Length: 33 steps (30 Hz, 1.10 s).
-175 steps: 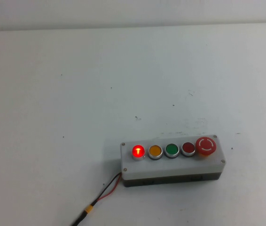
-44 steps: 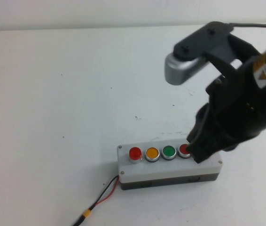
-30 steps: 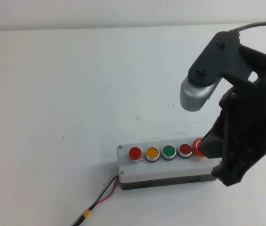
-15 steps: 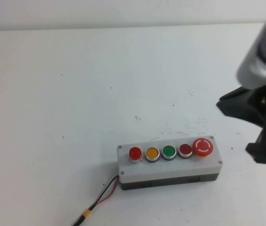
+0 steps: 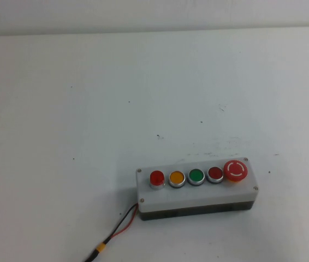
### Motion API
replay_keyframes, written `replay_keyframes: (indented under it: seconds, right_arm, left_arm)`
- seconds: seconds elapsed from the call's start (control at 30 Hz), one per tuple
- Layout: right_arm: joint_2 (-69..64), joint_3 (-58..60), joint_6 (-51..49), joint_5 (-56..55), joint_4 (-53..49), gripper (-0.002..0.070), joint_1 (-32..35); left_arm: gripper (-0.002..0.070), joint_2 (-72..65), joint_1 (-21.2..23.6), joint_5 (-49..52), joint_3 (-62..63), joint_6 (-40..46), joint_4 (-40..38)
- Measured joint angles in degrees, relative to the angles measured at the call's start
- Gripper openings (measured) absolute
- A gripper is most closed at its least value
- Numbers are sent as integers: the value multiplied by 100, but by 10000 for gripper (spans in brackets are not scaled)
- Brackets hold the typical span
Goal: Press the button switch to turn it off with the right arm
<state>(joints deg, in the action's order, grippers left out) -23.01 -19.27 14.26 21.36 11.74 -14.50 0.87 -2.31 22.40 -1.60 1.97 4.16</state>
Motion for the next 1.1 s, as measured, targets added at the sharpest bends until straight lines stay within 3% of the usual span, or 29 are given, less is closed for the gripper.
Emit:
replay_keyframes:
  seconds: [0.23,0.37,1.1]
  right_arm:
    - [1437,1462,0,-1725,267,-16,641]
    - [1946,1920,0,-2136,476,-16,903]
    - [2346,2070,-20,-1636,717,-16,765]
  left_arm:
    - [-2,0,0,0,0,0,0]
    - [-2,0,0,0,0,0,0]
    - [-2,0,0,0,0,0,0]
